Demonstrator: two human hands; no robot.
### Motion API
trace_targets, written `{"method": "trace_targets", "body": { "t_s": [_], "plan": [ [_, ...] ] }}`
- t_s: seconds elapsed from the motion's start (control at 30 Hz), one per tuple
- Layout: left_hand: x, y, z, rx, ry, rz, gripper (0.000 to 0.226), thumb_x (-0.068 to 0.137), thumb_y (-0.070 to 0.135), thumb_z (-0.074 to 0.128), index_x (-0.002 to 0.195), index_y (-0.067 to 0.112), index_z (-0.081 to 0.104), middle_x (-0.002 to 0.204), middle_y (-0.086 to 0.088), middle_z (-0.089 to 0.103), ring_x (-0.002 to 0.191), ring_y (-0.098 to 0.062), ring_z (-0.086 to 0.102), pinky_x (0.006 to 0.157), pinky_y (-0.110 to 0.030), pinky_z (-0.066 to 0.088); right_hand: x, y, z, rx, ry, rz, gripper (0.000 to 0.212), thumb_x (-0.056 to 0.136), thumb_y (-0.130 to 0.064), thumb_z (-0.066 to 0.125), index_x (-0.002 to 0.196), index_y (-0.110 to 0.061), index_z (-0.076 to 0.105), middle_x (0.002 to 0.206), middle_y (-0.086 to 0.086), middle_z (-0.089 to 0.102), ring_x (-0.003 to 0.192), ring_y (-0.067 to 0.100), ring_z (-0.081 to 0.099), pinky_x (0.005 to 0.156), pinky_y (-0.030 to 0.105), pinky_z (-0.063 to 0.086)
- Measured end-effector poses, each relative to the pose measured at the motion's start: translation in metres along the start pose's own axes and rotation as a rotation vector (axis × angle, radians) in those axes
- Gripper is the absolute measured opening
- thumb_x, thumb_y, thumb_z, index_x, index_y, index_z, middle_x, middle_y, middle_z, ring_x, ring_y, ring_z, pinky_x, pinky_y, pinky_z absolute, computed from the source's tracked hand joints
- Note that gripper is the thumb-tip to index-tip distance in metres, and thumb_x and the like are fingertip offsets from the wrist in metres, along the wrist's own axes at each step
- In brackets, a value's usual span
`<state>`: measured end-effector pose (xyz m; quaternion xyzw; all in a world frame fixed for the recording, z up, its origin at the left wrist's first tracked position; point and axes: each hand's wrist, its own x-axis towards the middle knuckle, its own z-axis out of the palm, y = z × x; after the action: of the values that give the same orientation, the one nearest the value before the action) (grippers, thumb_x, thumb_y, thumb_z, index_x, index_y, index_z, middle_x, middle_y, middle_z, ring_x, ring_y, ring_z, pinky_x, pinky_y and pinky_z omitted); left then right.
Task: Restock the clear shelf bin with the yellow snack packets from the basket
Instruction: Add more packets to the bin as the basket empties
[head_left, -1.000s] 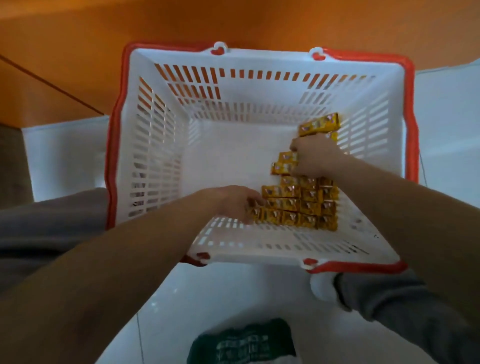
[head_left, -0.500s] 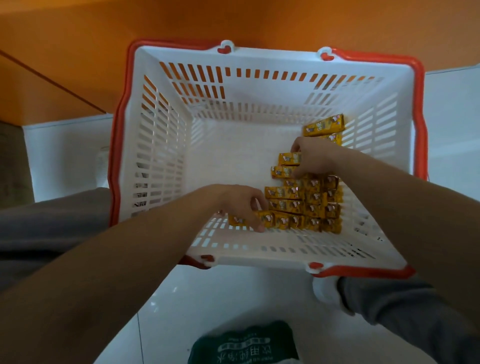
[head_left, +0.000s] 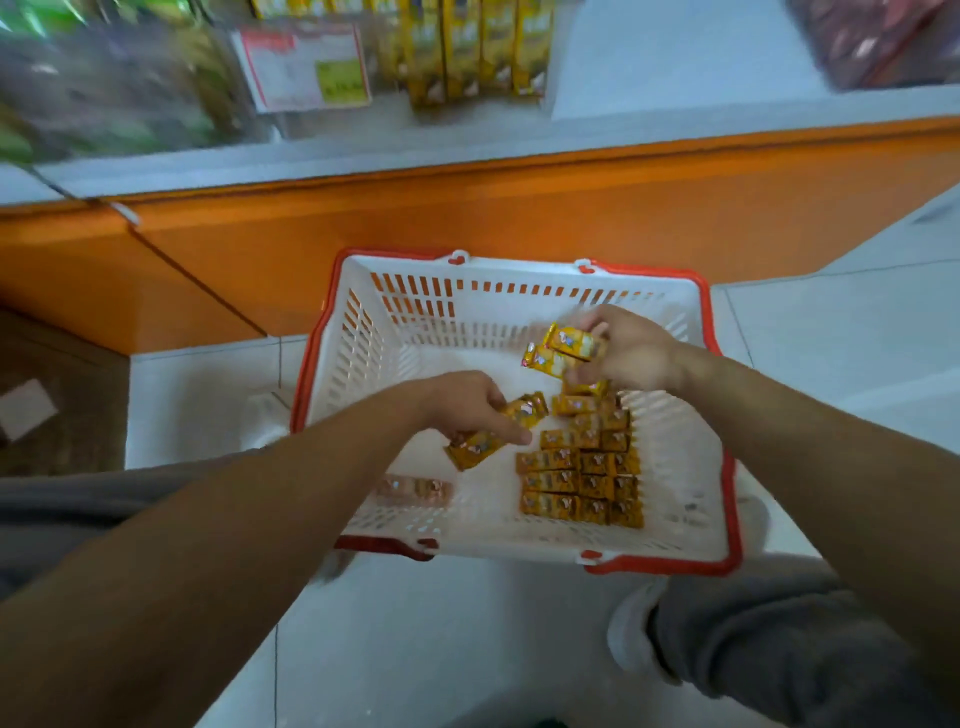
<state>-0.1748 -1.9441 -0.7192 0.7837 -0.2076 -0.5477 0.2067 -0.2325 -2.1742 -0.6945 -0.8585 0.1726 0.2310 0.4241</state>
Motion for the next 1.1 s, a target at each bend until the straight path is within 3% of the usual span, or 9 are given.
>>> {"method": "trace_targets", "body": {
  "t_s": [0.1, 0.17, 0.27, 0.47, 0.6, 0.77, 0.83, 0.93, 1.1],
  "plan": [
    [-0.049, 0.037, -0.037, -0.072, 0.111, 0.07, 0.058, 0.079, 0.05, 0.082, 0.111, 0.003, 0.071, 0.112, -0.02, 0.072, 0.101, -0.033, 0.07, 0.079, -0.037, 0.053, -0.036, -0.048, -0.036, 0.16, 0.063, -0.007, 0.054, 0.074, -0.011, 0.086, 0.116, -0.018, 0.052, 0.114, 0.0, 0.055, 0.079, 0.011, 0.062, 0.055, 0.024, 0.052],
    [-0.085, 0.061, -0.058, -0.101, 0.212, 0.114, 0.051, 0.077, 0.051, 0.084, 0.106, 0.012, 0.069, 0.11, -0.01, 0.072, 0.101, -0.025, 0.07, 0.086, -0.04, 0.054, -0.062, -0.08, -0.06, 0.307, 0.091, -0.04, 0.057, 0.076, -0.007, 0.084, 0.122, -0.016, 0.051, 0.12, 0.007, 0.058, 0.083, 0.017, 0.066, 0.061, 0.03, 0.057],
    [-0.132, 0.094, -0.08, -0.254, 0.397, 0.216, 0.041, 0.075, 0.048, 0.086, 0.092, 0.019, 0.065, 0.088, -0.001, 0.067, 0.078, -0.016, 0.062, 0.067, -0.031, 0.045, -0.1, -0.121, -0.086, 0.511, 0.166, -0.103, 0.06, 0.076, -0.003, 0.081, 0.128, -0.013, 0.052, 0.119, 0.014, 0.068, 0.096, 0.026, 0.069, 0.081, 0.047, 0.058],
    [-0.196, 0.13, -0.083, -0.591, 0.675, 0.393, 0.038, 0.085, 0.052, 0.076, 0.097, 0.017, 0.067, 0.068, 0.012, 0.066, 0.057, -0.005, 0.062, 0.054, -0.023, 0.049, -0.146, -0.175, -0.085, 0.854, 0.055, -0.157, 0.045, 0.08, -0.011, 0.076, 0.123, -0.01, 0.062, 0.099, 0.002, 0.074, 0.08, 0.012, 0.071, 0.072, 0.034, 0.058],
    [-0.203, 0.141, -0.084, -0.92, 0.736, 0.432, 0.027, 0.089, 0.04, 0.075, 0.099, 0.015, 0.071, 0.083, -0.006, 0.077, 0.071, -0.019, 0.075, 0.061, -0.034, 0.06, -0.145, -0.204, -0.064, 0.982, 0.138, -0.232, 0.048, 0.077, -0.008, 0.076, 0.121, -0.008, 0.058, 0.102, 0.013, 0.075, 0.08, 0.023, 0.073, 0.068, 0.037, 0.06],
    [-0.194, 0.145, -0.096, -0.956, 0.771, 0.46, 0.031, 0.083, 0.044, 0.079, 0.1, 0.019, 0.073, 0.089, -0.003, 0.08, 0.078, -0.024, 0.078, 0.062, -0.036, 0.063, -0.134, -0.211, -0.055, 1.002, 0.132, -0.289, 0.049, 0.073, -0.013, 0.078, 0.118, -0.009, 0.061, 0.101, 0.013, 0.076, 0.087, 0.028, 0.074, 0.07, 0.036, 0.06],
    [-0.187, 0.143, -0.098, -0.983, 0.715, 0.463, 0.036, 0.074, 0.044, 0.08, 0.1, 0.02, 0.075, 0.096, -0.008, 0.08, 0.085, -0.03, 0.078, 0.076, -0.051, 0.064, -0.128, -0.208, -0.055, 0.927, 0.154, -0.289, 0.038, 0.08, -0.01, 0.077, 0.115, -0.012, 0.064, 0.099, 0.011, 0.077, 0.09, 0.027, 0.075, 0.077, 0.04, 0.06],
    [-0.18, 0.142, -0.102, -0.945, 0.662, 0.53, 0.019, 0.078, 0.036, 0.08, 0.094, 0.028, 0.08, 0.1, -0.007, 0.08, 0.094, -0.029, 0.077, 0.089, -0.054, 0.06, -0.121, -0.207, -0.054, 0.821, 0.145, -0.313, 0.024, 0.086, -0.013, 0.074, 0.109, -0.017, 0.069, 0.101, 0.008, 0.077, 0.096, 0.028, 0.073, 0.092, 0.047, 0.056],
    [-0.181, 0.139, -0.119, -0.978, 0.645, 0.555, 0.029, 0.079, 0.024, 0.083, 0.106, 0.014, 0.078, 0.103, -0.015, 0.078, 0.094, -0.037, 0.076, 0.088, -0.058, 0.059, -0.118, -0.213, -0.066, 0.944, 0.036, -0.312, 0.023, 0.089, -0.012, 0.069, 0.112, -0.01, 0.071, 0.104, 0.015, 0.076, 0.097, 0.033, 0.073, 0.087, 0.045, 0.059]
  ]
}}
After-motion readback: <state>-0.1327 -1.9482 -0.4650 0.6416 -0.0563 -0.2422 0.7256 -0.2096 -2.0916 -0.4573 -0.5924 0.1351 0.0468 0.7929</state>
